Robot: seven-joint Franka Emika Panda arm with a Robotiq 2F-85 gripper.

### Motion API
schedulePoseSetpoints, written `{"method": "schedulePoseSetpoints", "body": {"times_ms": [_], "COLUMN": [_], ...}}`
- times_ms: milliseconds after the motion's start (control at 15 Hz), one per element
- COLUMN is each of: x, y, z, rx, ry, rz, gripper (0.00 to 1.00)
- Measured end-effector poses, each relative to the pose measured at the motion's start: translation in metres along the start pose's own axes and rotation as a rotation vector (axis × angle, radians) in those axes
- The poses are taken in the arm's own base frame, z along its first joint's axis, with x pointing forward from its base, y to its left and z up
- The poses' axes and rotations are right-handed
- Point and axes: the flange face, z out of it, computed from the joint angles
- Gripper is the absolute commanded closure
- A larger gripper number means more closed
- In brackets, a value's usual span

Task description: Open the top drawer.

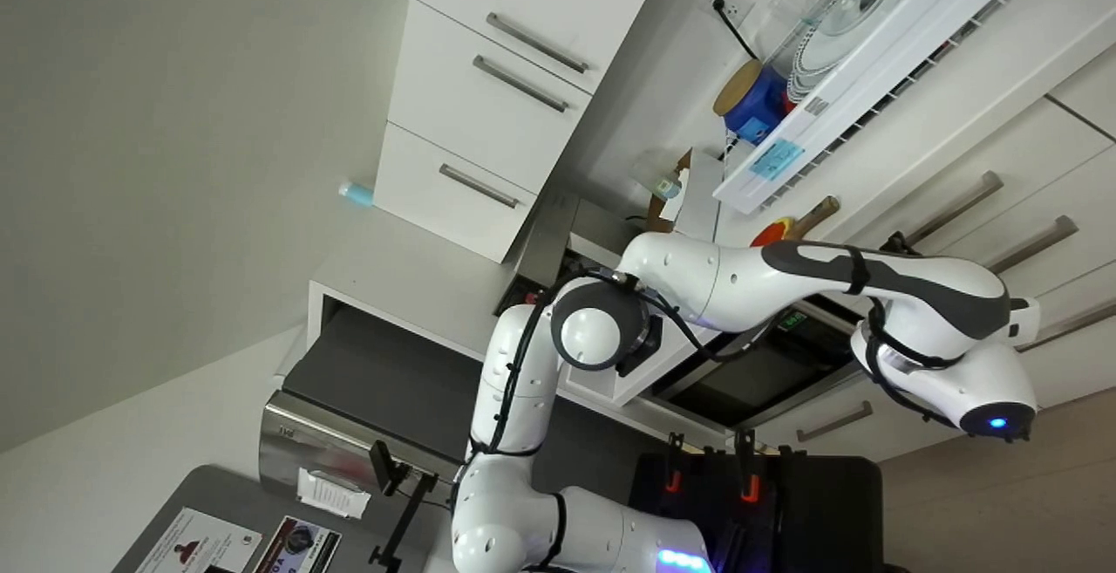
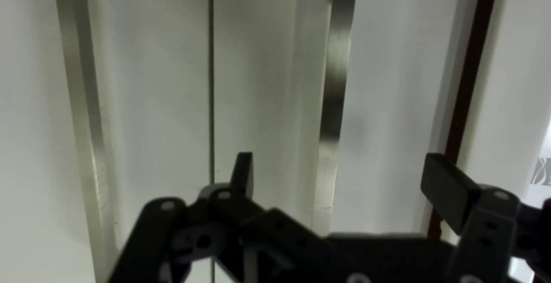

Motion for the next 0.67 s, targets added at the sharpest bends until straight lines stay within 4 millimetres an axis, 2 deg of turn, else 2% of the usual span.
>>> {"method": "schedulePoseSetpoints", "body": {"times_ms": [467, 533, 600, 667], "x": [0.000, -0.001, -0.002, -0.003], "y": [0.011, 0.011, 0.012, 0.013], "z": [0.028, 0.033, 0.037, 0.041], "rx": [0.029, 0.032, 0.035, 0.037], "ry": [0.027, 0.022, 0.015, 0.008], "rz": [-0.008, -0.011, -0.009, -0.003], "gripper": [0.00, 0.25, 0.26, 0.34]}}
